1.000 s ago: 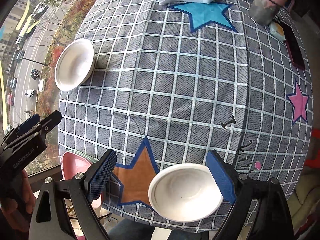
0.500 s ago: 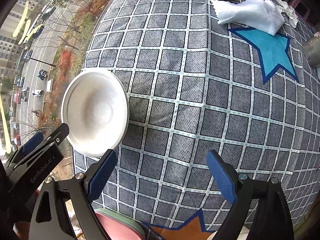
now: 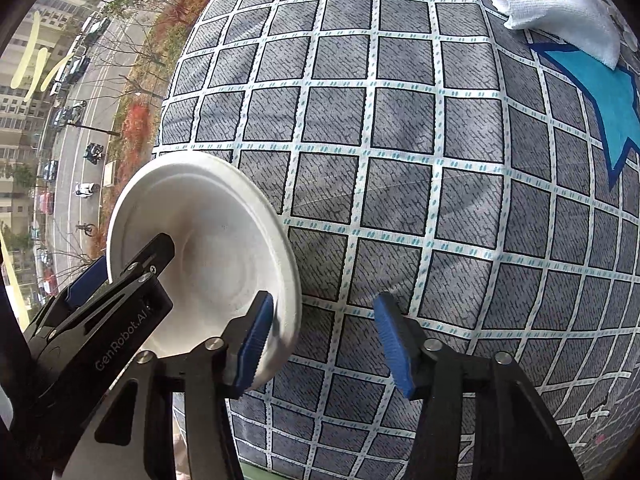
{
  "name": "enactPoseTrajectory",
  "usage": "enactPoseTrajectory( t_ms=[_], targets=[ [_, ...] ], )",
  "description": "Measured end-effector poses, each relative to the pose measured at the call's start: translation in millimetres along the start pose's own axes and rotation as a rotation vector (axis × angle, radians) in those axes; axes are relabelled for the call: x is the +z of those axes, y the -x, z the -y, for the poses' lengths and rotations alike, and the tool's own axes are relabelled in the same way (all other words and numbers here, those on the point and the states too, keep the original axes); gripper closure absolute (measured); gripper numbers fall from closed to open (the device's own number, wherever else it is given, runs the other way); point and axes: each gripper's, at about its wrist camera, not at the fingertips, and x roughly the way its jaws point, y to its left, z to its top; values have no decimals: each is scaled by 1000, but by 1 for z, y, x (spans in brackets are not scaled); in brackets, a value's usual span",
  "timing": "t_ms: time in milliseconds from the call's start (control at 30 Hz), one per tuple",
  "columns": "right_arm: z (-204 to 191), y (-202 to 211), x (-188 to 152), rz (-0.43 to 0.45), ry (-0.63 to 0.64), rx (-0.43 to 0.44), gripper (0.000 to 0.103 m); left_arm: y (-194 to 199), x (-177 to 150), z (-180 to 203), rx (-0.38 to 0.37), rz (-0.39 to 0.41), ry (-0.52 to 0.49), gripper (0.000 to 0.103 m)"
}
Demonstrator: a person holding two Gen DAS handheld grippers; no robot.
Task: Organize plates and bowls
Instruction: 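Move the right tool to the last white bowl and grasp its rim, then carry the white bowl with the right tool over the bowl stack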
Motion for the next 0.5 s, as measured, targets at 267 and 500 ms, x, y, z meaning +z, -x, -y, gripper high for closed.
enactPoseTrajectory(
  t_ms=[267, 500],
  targets=[
    [-8, -3, -1, -26, 28, 48, 82, 9, -10, 42, -76, -37, -94, 77],
    [44, 12, -33, -61, 14, -21, 82, 21, -49, 108, -136, -86, -224, 78]
  ],
)
